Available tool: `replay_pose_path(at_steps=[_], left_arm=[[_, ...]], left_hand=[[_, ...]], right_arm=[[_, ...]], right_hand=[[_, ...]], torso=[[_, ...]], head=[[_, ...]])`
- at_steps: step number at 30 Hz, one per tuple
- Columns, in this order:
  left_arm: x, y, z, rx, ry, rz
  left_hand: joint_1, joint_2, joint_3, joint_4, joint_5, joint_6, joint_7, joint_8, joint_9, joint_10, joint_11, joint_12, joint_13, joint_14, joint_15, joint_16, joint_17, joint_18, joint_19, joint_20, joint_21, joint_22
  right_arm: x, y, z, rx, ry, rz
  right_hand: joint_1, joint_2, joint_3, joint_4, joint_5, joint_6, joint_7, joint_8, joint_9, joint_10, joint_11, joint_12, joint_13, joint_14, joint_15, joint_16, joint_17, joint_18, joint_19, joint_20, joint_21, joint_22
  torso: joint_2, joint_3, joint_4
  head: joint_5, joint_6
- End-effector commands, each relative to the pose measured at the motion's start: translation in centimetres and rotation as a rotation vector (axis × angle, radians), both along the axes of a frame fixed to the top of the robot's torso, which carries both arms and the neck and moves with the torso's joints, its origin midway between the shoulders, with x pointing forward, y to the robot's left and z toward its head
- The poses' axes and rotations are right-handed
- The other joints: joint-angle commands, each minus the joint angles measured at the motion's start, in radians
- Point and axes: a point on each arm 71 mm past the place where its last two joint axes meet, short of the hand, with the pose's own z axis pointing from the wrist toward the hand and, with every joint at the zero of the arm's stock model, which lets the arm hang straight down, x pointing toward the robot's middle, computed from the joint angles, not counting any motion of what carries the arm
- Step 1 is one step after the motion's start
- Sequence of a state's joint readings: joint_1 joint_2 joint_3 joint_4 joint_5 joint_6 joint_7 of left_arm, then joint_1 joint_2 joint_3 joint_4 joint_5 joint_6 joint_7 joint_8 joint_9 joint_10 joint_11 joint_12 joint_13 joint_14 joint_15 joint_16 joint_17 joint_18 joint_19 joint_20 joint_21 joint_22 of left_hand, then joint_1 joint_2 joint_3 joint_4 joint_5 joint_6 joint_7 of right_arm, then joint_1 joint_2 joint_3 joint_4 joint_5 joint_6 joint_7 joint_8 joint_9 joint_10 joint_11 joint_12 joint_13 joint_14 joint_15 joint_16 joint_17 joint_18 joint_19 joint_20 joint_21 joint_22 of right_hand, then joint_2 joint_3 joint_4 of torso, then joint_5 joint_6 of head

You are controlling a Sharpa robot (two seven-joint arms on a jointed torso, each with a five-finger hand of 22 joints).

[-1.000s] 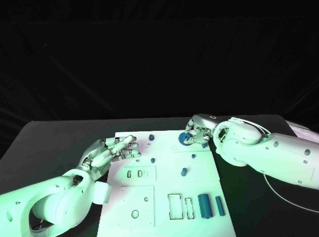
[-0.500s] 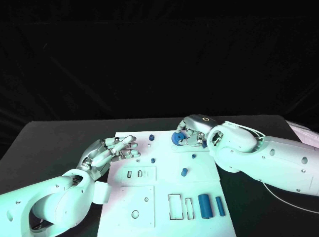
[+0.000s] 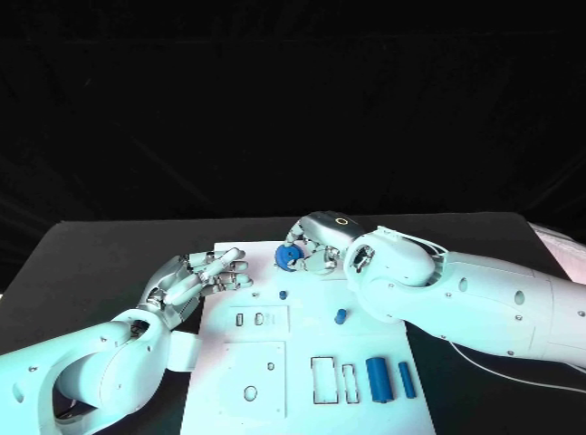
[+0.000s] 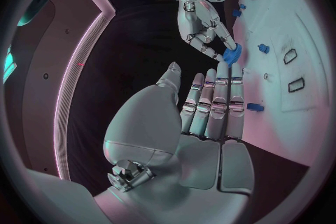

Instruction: Assemble the parts on the task board

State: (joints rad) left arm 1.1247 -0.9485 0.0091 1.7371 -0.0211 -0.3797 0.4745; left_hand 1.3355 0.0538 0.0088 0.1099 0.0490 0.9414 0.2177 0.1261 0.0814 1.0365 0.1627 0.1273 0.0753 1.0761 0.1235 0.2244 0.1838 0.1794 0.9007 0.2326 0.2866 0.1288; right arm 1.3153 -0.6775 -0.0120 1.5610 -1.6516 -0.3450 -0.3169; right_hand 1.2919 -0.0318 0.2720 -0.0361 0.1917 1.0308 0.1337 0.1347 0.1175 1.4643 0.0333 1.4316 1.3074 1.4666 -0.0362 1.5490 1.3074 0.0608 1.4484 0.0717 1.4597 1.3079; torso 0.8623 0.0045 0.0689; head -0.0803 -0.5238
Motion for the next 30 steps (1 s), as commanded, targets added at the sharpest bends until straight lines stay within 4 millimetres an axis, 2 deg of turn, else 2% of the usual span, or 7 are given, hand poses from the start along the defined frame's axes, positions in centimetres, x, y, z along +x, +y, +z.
replay_pose_path(at_steps=[1,10,12,14,19,23,30], left_arm=[[0.0,-0.1,0.2,-0.013,-0.011,-0.016],[0.1,-0.2,0.1,-0.025,0.001,-0.011],[0.1,-0.2,0.0,-0.027,0.003,-0.011],[0.1,-0.3,0.0,-0.028,0.004,-0.010],[0.2,-0.4,0.0,-0.030,0.006,-0.013],[0.3,-0.4,0.0,-0.029,0.006,-0.011],[0.4,-0.3,-0.1,-0.028,0.007,-0.008]], left_hand=[[0.002,0.004,-0.001,-0.004,0.000,0.005,0.005,-0.005,-0.001,0.000,0.007,-0.007,-0.001,-0.004,0.002,-0.005,0.001,0.003,0.004,0.004,-0.007,-0.001],[0.002,0.004,-0.001,-0.004,0.000,0.005,0.005,-0.005,-0.001,0.000,0.007,-0.007,-0.001,-0.004,0.002,-0.005,0.001,0.003,0.004,0.004,-0.007,-0.001],[0.002,0.004,-0.001,-0.004,0.000,0.005,0.005,-0.005,-0.001,0.000,0.007,-0.007,-0.001,-0.004,0.002,-0.005,0.001,0.003,0.004,0.004,-0.007,-0.001],[0.002,0.004,-0.001,-0.004,0.000,0.005,0.005,-0.005,-0.001,0.000,0.007,-0.007,-0.001,-0.004,0.002,-0.005,0.001,0.003,0.004,0.004,-0.007,-0.001],[0.002,0.004,-0.001,-0.004,0.000,0.005,0.005,-0.005,-0.001,0.000,0.007,-0.007,-0.001,-0.004,0.002,-0.005,0.001,0.003,0.004,0.004,-0.007,-0.001],[0.002,0.004,-0.001,-0.004,0.000,0.005,0.005,-0.005,-0.001,0.000,0.007,-0.007,-0.001,-0.004,0.002,-0.005,0.001,0.003,0.004,0.004,-0.007,-0.001],[0.002,0.004,-0.001,-0.004,0.000,0.005,0.005,-0.005,-0.001,0.000,0.007,-0.007,-0.001,-0.004,0.002,-0.005,0.001,0.003,0.004,0.004,-0.007,-0.001]], right_arm=[[0.1,0.9,-0.1,0.004,-0.010,0.021],[0.9,2.9,-1.3,-0.016,0.013,0.034],[1.1,3.1,-1.5,-0.025,0.020,0.033],[1.3,3.2,-1.8,-0.034,0.026,0.029],[1.6,3.1,-2.1,-0.053,0.041,0.022],[1.6,3.0,-2.3,-0.061,0.048,0.022],[1.5,2.9,-2.4,-0.064,0.053,0.018]], right_hand=[[-0.011,0.000,0.010,0.004,0.004,0.026,-0.016,-0.005,0.001,0.038,-0.002,-0.001,0.142,0.096,-0.004,0.001,0.226,-0.006,0.002,-0.005,0.006,-0.002],[-0.014,-0.001,0.014,0.005,0.005,0.024,-0.014,-0.008,0.000,0.038,-0.001,-0.002,0.142,0.096,-0.003,0.001,0.225,-0.006,0.002,-0.004,0.006,-0.002],[-0.016,-0.001,0.015,0.005,0.005,0.023,-0.014,-0.009,0.000,0.037,0.000,-0.003,0.142,0.096,-0.003,0.000,0.224,-0.006,0.002,-0.004,0.006,-0.002],[-0.017,-0.002,0.015,0.006,0.005,0.022,-0.013,-0.010,-0.001,0.037,0.000,-0.003,0.141,0.096,-0.002,0.000,0.224,-0.006,0.002,-0.004,0.006,-0.002],[-0.020,-0.004,0.017,0.006,0.006,0.021,-0.012,-0.012,-0.001,0.036,0.001,-0.006,0.140,0.095,-0.002,-0.001,0.222,-0.006,0.002,-0.004,0.005,-0.002],[-0.021,-0.004,0.017,0.006,0.006,0.020,-0.012,-0.012,-0.001,0.035,0.001,-0.006,0.140,0.095,-0.001,-0.001,0.222,-0.006,0.001,-0.003,0.005,-0.003],[-0.022,-0.006,0.018,0.006,0.006,0.019,-0.012,-0.013,-0.002,0.033,0.002,-0.011,0.136,0.095,-0.001,-0.002,0.219,-0.006,0.001,-0.003,0.004,-0.004]], torso=[[0.000,0.0003,-0.0014],[0.000,-0.0003,-0.0008],[0.000,0.0007,-0.0021],[0.001,0.0002,-0.0013],[-0.001,-0.0001,-0.0051],[-0.001,0.0024,-0.0058],[-0.001,0.0022,-0.0022]], head=[[0.006,-0.002],[0.012,-0.006],[0.015,-0.007],[0.015,-0.009],[0.014,-0.013],[0.015,-0.019],[0.013,-0.025]])
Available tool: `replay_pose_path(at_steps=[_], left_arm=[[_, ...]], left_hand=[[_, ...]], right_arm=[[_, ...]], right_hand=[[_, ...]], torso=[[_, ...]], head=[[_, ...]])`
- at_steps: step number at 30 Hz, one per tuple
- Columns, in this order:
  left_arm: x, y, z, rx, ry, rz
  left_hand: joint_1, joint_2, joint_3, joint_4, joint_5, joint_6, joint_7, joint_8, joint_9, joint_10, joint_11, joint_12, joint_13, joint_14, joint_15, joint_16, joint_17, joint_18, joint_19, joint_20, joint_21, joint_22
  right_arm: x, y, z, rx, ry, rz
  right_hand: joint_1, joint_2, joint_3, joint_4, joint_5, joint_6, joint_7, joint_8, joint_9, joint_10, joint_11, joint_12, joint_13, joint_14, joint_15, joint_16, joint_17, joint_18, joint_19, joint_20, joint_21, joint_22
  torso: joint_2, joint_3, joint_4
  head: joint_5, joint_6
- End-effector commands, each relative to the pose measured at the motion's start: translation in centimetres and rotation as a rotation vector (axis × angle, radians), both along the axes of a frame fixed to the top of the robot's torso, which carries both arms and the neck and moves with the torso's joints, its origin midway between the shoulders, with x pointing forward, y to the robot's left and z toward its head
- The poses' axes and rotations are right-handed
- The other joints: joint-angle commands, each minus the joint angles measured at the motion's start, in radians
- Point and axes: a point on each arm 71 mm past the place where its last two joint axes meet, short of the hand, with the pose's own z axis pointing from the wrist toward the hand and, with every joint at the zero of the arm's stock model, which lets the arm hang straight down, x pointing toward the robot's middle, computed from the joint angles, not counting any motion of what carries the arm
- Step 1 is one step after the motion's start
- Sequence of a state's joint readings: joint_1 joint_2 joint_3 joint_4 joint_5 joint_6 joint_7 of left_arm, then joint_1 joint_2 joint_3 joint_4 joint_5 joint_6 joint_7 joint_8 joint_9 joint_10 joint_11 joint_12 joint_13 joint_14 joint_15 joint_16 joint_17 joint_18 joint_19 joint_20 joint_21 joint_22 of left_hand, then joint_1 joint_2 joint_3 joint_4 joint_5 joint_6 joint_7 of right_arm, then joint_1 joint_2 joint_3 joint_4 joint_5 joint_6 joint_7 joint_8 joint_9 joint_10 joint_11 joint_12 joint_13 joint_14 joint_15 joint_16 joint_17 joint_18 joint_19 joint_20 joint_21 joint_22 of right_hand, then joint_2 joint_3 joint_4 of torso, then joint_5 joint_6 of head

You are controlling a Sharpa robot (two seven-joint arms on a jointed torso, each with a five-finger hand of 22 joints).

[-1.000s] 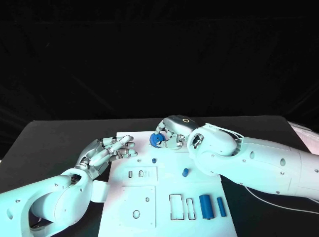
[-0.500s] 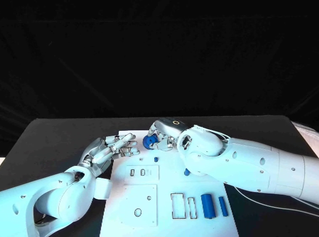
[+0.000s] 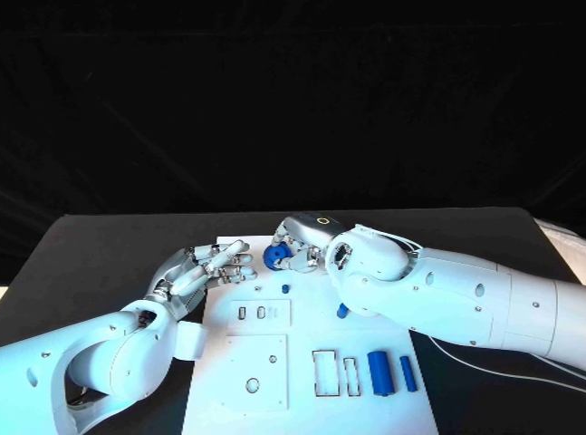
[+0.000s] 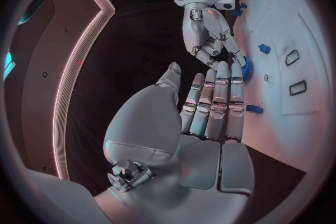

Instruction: Assemble the parts on the task board

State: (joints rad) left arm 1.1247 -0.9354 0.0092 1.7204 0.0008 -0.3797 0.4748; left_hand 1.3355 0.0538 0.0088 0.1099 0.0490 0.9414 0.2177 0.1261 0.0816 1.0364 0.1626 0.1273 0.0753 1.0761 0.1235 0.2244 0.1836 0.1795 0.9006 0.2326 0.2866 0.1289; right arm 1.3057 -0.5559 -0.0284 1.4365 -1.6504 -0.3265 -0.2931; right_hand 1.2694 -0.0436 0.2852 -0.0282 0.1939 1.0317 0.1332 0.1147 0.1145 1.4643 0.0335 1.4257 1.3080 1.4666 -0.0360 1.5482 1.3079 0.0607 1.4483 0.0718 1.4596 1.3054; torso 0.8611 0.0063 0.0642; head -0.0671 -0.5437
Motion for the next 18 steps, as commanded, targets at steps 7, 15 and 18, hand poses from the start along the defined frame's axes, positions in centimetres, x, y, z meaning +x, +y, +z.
replay_pose_path(at_steps=[7,15,18], left_arm=[[0.04,-0.34,0.10,-0.016,-0.008,-0.020],[0.10,-0.43,0.06,-0.016,-0.006,-0.021],[0.11,-0.45,0.06,-0.016,-0.006,-0.022]], left_hand=[[0.002,0.004,-0.001,-0.004,0.000,0.005,0.005,-0.005,-0.001,0.000,0.007,-0.007,-0.001,-0.004,0.002,-0.005,0.002,0.003,0.004,0.004,-0.007,-0.001],[0.002,0.004,-0.001,-0.004,0.000,0.005,0.005,-0.005,-0.001,0.000,0.007,-0.007,-0.001,-0.004,0.002,-0.005,0.002,0.003,0.004,0.004,-0.007,-0.001],[0.002,0.006,-0.002,-0.005,0.000,0.006,0.004,-0.006,-0.001,0.002,0.007,-0.008,-0.001,-0.002,0.001,-0.005,0.003,0.003,0.005,0.004,-0.007,-0.002]], right_arm=[[-0.27,0.06,-0.67,-0.032,0.033,0.002],[-0.31,0.02,-0.70,-0.021,0.026,-0.004],[-0.36,0.06,-0.68,-0.016,0.023,-0.003]], right_hand=[[-0.017,-0.009,0.002,0.002,0.006,0.014,-0.007,-0.001,-0.001,0.029,0.005,-0.011,0.132,0.094,0.002,-0.004,0.215,-0.005,-0.001,-0.001,0.003,-0.004],[-0.027,-0.018,0.000,0.005,0.010,0.003,-0.003,-0.010,-0.003,0.022,0.008,-0.025,0.122,0.092,0.005,-0.007,0.209,-0.005,-0.001,0.001,0.002,-0.004],[-0.028,-0.019,0.000,0.005,0.010,0.001,-0.002,-0.011,-0.004,0.021,0.009,-0.027,0.121,0.092,0.005,-0.008,0.208,-0.005,-0.001,0.002,0.002,-0.005]], torso=[[0.001,0.0011,-0.0001],[0.001,0.0000,0.0008],[0.000,-0.0003,0.0008]], head=[[0.002,-0.006],[0.000,-0.008],[-0.001,-0.011]])
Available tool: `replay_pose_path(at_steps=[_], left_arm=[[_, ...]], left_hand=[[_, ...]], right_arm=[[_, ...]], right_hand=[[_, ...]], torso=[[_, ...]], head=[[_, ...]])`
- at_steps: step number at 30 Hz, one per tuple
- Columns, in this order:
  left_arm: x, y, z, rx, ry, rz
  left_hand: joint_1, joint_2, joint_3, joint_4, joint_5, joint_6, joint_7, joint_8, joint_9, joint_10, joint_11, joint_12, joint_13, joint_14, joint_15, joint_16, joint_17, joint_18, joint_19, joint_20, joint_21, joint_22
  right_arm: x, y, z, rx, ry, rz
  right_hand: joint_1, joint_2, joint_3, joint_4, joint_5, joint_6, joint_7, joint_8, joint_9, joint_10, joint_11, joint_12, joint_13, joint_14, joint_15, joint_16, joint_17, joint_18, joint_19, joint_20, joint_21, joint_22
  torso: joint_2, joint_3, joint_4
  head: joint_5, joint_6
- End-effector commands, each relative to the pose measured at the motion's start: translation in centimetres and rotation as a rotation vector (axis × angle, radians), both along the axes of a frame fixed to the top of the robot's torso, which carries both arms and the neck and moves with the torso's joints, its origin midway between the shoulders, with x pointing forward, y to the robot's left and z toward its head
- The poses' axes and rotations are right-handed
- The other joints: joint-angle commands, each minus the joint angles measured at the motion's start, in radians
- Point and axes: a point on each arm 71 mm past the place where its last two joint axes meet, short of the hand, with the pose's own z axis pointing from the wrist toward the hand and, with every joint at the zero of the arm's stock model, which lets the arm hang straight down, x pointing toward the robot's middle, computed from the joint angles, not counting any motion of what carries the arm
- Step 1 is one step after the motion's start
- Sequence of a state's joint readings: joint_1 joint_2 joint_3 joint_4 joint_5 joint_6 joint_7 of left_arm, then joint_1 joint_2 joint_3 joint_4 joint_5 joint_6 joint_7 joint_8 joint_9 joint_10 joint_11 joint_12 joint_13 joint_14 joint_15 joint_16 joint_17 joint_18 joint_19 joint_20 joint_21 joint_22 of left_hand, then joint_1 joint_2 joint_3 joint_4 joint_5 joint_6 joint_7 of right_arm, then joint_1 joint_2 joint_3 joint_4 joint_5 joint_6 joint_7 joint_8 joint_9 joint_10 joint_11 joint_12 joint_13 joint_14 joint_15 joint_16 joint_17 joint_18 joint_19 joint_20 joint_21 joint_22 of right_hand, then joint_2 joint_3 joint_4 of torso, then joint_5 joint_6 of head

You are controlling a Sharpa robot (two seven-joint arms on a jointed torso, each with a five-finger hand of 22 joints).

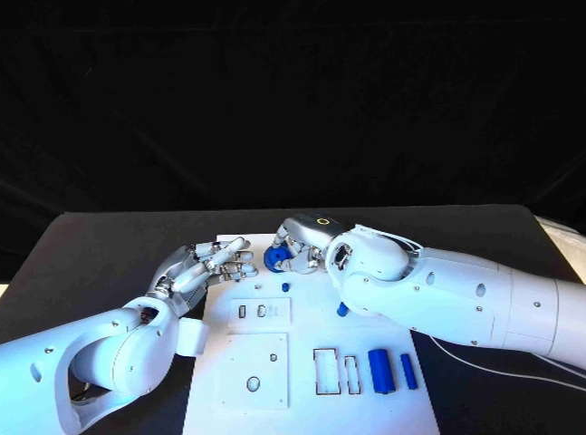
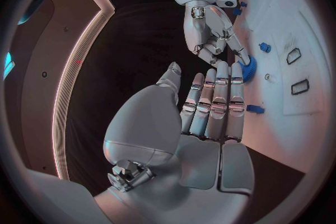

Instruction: Assemble the parts on the task board

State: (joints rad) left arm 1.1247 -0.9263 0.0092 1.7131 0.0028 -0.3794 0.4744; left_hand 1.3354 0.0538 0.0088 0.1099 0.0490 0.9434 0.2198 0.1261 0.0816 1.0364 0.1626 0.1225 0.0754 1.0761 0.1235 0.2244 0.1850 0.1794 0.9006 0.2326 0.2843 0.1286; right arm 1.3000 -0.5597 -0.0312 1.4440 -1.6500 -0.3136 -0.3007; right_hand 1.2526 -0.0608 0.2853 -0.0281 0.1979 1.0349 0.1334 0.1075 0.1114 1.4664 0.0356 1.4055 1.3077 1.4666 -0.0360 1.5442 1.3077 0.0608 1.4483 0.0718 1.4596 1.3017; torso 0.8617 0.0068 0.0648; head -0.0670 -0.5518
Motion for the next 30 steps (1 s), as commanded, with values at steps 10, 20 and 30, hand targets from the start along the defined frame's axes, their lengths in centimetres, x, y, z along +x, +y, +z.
replay_pose_path(at_steps=[10,20,30], left_arm=[[-0.04,-0.21,0.13,-0.013,-0.008,-0.018],[0.02,-0.07,0.07,-0.007,-0.004,-0.010],[0.04,0.02,0.03,-0.003,0.000,-0.006]], left_hand=[[0.002,0.006,-0.002,-0.005,0.000,0.004,0.003,-0.006,-0.001,0.002,0.007,-0.003,-0.001,-0.002,0.001,-0.005,0.002,0.003,0.005,0.004,-0.005,-0.002],[0.003,0.005,-0.003,-0.006,0.000,0.003,0.004,-0.008,-0.002,0.002,0.007,-0.005,-0.002,-0.003,0.002,-0.007,0.002,0.003,0.005,0.004,-0.006,-0.002],[0.003,0.005,-0.003,-0.007,0.000,0.003,0.005,-0.009,-0.002,0.001,0.008,-0.006,-0.002,-0.003,0.002,-0.007,0.003,0.003,0.005,0.004,-0.006,-0.003]], right_arm=[[-0.13,0.07,-0.09,0.020,-0.005,-0.005],[-0.21,-0.28,-0.15,0.024,0.009,0.002],[0.00,-0.83,-0.77,0.006,0.092,-0.007]], right_hand=[[-0.038,-0.037,-0.041,0.023,-0.022,-0.132,0.028,-0.047,-0.027,-0.016,0.035,-0.067,0.077,0.089,0.029,-0.011,0.197,-0.004,-0.007,0.022,-0.004,-0.010],[-0.040,-0.052,-0.084,0.045,-0.003,-0.143,0.032,-0.039,-0.026,-0.028,0.039,-0.087,0.062,0.089,0.034,-0.011,0.197,-0.003,-0.008,0.030,-0.004,-0.011],[-0.051,-0.035,-0.121,0.083,0.025,-0.110,0.024,-0.028,-0.016,-0.022,0.033,-0.077,0.071,0.090,0.029,-0.009,0.201,-0.004,-0.005,0.026,-0.002,-0.006]], torso=[[0.000,-0.0009,0.0005],[0.000,0.0002,0.0008],[0.000,0.0000,0.0003]], head=[[-0.001,0.000],[-0.001,-0.001],[0.000,-0.001]])
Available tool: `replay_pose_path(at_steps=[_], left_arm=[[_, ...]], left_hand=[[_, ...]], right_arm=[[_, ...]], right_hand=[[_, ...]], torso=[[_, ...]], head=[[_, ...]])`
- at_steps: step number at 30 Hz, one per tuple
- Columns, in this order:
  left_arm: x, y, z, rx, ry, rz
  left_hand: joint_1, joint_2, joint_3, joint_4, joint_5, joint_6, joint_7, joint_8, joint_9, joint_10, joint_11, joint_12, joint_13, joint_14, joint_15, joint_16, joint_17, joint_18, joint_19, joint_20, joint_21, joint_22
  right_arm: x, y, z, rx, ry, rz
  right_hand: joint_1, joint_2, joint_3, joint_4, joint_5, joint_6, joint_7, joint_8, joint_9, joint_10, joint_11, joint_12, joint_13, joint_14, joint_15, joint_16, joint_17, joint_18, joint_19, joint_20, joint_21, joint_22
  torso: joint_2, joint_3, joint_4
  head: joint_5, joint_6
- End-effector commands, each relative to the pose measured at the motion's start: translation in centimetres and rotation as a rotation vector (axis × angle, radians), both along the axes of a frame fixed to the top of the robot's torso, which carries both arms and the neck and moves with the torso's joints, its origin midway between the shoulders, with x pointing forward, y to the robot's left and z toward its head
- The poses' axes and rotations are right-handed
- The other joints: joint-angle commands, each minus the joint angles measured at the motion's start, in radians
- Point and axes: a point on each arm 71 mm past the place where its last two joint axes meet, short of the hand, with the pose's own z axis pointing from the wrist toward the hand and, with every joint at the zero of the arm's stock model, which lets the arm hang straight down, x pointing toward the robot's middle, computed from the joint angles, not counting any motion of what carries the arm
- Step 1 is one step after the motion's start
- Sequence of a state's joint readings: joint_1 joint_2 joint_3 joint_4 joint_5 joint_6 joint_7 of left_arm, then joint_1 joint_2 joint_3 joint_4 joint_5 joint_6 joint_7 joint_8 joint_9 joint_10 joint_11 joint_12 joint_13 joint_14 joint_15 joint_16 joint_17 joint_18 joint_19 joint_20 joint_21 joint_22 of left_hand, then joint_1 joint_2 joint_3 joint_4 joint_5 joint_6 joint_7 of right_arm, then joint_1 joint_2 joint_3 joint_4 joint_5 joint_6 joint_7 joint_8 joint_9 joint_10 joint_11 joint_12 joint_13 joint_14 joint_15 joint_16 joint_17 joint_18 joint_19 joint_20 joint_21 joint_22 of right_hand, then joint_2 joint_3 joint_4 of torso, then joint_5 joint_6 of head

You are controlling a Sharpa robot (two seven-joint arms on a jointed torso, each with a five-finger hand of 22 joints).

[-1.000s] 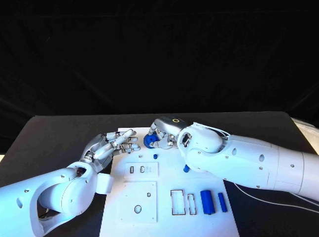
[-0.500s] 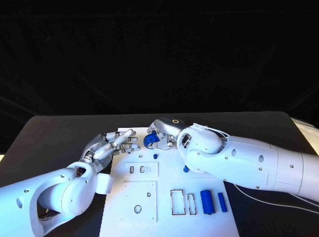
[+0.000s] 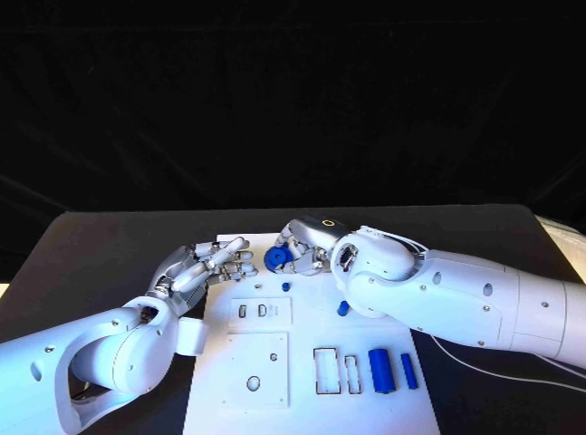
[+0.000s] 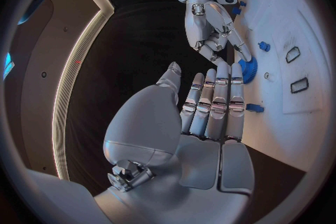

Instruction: Assemble the parts on the task board

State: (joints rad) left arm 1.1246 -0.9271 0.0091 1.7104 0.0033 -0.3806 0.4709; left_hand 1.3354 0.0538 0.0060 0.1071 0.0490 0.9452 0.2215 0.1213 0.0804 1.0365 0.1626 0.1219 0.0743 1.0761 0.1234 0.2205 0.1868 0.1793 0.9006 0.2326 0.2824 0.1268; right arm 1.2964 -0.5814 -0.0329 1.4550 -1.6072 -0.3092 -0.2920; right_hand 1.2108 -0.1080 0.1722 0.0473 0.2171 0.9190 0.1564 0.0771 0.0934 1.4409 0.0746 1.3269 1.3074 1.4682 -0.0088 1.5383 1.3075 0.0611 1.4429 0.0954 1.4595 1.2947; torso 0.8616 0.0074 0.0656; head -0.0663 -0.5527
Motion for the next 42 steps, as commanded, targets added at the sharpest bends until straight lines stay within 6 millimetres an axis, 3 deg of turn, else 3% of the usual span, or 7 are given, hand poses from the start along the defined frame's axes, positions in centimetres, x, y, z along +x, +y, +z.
replay_pose_path(at_steps=[1,7,12,18,26,32,42], left_arm=[[0.0,-0.1,0.1,-0.006,-0.003,-0.010],[-0.1,-0.2,0.1,-0.004,-0.002,-0.006],[-0.1,-0.2,0.1,-0.004,-0.002,-0.006],[-0.1,-0.2,0.1,-0.003,-0.003,-0.004],[-0.1,0.0,0.1,-0.002,-0.003,-0.001],[-0.1,0.3,0.1,-0.001,-0.005,0.003],[0.0,0.3,0.1,-0.002,-0.007,0.002]], left_hand=[[0.003,0.005,0.000,-0.004,0.000,0.001,0.003,-0.004,-0.001,0.001,0.008,-0.005,-0.001,-0.003,0.002,-0.003,0.001,0.003,0.005,0.004,-0.004,-0.001],[0.005,0.006,0.000,-0.007,0.000,-0.001,0.006,-0.007,-0.002,-0.001,0.010,-0.009,-0.002,-0.004,0.003,-0.005,0.002,0.003,0.006,0.005,-0.005,-0.002],[0.007,0.006,-0.001,-0.008,0.000,-0.003,0.008,-0.009,-0.003,-0.003,0.011,-0.011,-0.002,-0.004,0.003,-0.005,0.003,0.003,0.006,0.005,-0.006,-0.002],[0.007,0.006,-0.001,-0.009,0.000,-0.003,0.008,-0.010,-0.003,-0.003,0.011,-0.011,-0.002,-0.003,0.003,-0.006,0.003,0.003,0.006,0.005,-0.006,-0.002],[0.007,0.006,-0.001,-0.009,0.000,-0.003,0.008,-0.010,-0.003,-0.003,0.011,-0.011,-0.002,-0.003,0.003,-0.006,0.003,0.003,0.006,0.005,-0.006,-0.002],[0.008,0.006,0.000,-0.009,0.000,-0.003,0.008,-0.010,-0.003,-0.003,0.012,-0.012,-0.002,-0.003,0.003,-0.006,0.003,0.003,0.006,0.005,-0.006,-0.003],[0.009,0.007,0.000,-0.010,0.000,-0.003,0.007,-0.010,-0.003,-0.003,0.011,-0.012,-0.002,-0.003,0.003,-0.006,0.004,0.003,0.007,0.005,-0.006,-0.003]], right_arm=[[0.1,0.0,-0.4,-0.013,0.057,0.000],[0.5,-0.1,-0.5,-0.014,0.058,-0.026],[0.5,0.1,-0.5,-0.015,0.050,-0.036],[0.4,0.2,-0.3,0.003,0.021,-0.032],[-1.0,-0.8,1.2,0.148,-0.130,0.062],[-2.1,-3.7,2.2,0.277,-0.172,0.113],[-2.1,-13.2,2.0,0.288,-0.017,0.066]], right_hand=[[-0.012,0.014,-0.011,0.012,0.008,0.005,0.001,0.002,0.002,0.003,-0.006,0.002,0.071,0.089,0.002,-0.003,0.202,-0.005,0.000,0.002,-0.002,0.001],[-0.013,0.015,-0.029,0.032,0.015,-0.035,0.011,-0.016,-0.006,0.001,0.002,-0.001,0.070,0.089,0.007,-0.003,0.201,-0.004,-0.001,0.006,-0.003,0.000],[0.001,0.012,-0.042,0.046,0.017,-0.161,0.016,-0.023,-0.027,-0.001,0.007,-0.002,0.069,0.089,0.012,-0.004,0.201,-0.005,-0.001,0.011,-0.003,0.000],[0.013,0.016,-0.041,0.048,0.024,-0.139,0.017,-0.018,-0.026,0.001,0.008,0.002,0.072,0.089,0.013,-0.003,0.202,-0.005,0.000,0.012,-0.001,0.003],[0.054,0.037,-0.025,0.039,0.079,-0.017,0.007,0.013,-0.012,0.012,-0.001,0.020,0.086,0.091,0.007,0.002,0.210,-0.007,0.006,0.009,0.005,0.014],[0.064,0.039,-0.019,0.033,0.094,0.002,0.002,0.020,-0.010,0.012,-0.006,0.019,0.085,0.091,0.003,0.002,0.211,-0.007,0.007,0.005,0.006,0.017],[0.088,0.025,-0.017,0.011,0.087,0.003,0.001,0.015,-0.015,0.010,-0.008,0.012,0.081,0.091,0.001,0.002,0.211,-0.007,0.005,0.002,0.004,0.013]], torso=[[0.001,-0.0006,-0.0005],[0.001,-0.0005,-0.0008],[0.001,-0.0013,0.0011],[0.000,-0.0020,0.0014],[-0.001,0.0000,-0.0020],[-0.004,-0.0010,-0.0073],[-0.020,0.0012,-0.0239]], head=[[0.000,0.000],[-0.002,0.000],[-0.004,0.000],[-0.005,0.001],[0.000,0.004],[0.000,0.009],[-0.001,0.009]])
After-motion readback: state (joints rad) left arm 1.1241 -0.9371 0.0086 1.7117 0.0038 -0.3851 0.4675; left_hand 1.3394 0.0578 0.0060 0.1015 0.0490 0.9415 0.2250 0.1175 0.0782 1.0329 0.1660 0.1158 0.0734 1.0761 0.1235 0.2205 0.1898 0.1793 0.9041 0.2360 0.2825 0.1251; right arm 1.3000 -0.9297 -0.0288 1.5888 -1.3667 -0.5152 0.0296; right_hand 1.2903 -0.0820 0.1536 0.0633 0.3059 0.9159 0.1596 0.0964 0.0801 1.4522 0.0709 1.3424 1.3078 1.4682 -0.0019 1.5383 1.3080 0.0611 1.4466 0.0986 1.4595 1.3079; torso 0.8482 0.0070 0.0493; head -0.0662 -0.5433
